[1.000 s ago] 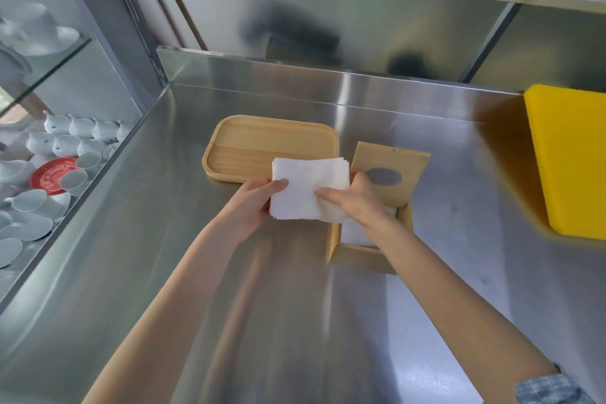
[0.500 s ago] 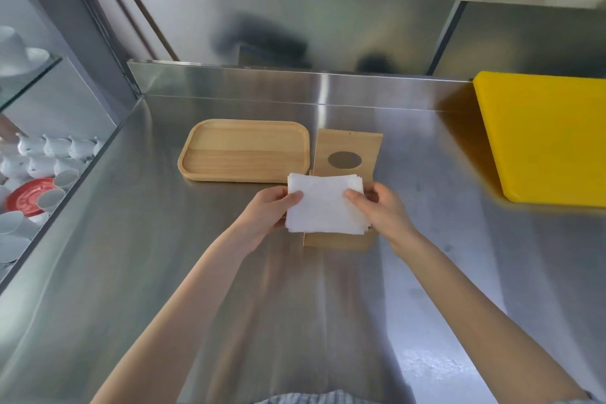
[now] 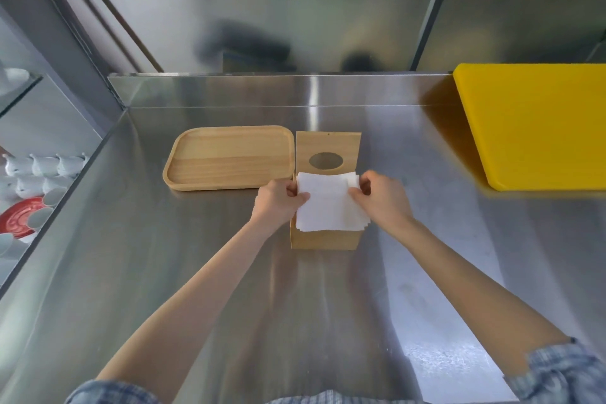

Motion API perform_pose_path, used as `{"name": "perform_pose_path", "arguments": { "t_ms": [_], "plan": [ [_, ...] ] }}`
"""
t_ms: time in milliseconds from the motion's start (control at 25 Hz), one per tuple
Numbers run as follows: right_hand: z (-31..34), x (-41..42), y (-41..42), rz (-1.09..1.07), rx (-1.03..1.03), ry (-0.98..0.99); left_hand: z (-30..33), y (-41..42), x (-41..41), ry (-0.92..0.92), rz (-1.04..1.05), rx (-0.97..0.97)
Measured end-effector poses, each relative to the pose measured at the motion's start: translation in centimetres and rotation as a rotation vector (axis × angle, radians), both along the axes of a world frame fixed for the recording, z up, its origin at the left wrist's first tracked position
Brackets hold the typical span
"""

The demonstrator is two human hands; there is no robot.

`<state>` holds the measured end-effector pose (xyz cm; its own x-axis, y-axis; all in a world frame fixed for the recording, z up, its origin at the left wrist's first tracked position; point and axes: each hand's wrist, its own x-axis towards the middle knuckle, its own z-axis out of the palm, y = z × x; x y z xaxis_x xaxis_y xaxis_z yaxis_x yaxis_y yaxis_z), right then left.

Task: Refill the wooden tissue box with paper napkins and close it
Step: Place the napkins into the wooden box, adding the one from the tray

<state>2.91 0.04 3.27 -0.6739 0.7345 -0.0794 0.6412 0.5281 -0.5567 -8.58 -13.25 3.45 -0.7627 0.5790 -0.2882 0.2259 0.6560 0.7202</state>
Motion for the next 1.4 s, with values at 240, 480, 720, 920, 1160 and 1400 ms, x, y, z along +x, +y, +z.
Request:
{"name": "perform_pose_path", "arguments": {
  "t_ms": [240,480,720,920,1160,1400],
  "plan": [
    [-0.3,-1.3,0.0,0.194,0.323,-0.203,-0.3,1.7,0.6,0.543,-0.223,-0.406],
    [-1.8,-2.4,0.7,0.301,0.389,-0.297,-2.0,3.2,0.5,0.717,-0.377,-0.572],
    [-3.0,-3.2,0.5,0.244,0.376,-0.370,-2.9,4.1,0.3,0.746,-0.456,-0.649],
    [-3.3,-3.4,0.4,0.227,0.376,-0.392,-2.8,3.8,0.4,0.666,-0.414,-0.585],
    [-0.2,-2.3,-0.1,0.221,0.344,-0.299,-0.6,2.8,0.0,0.688,-0.410,-0.335],
    [-1.1,-2.3,-2.2,0.512,0.428,-0.482,-1.2,2.9,0.7,0.750,-0.753,-0.730]
  ]
}}
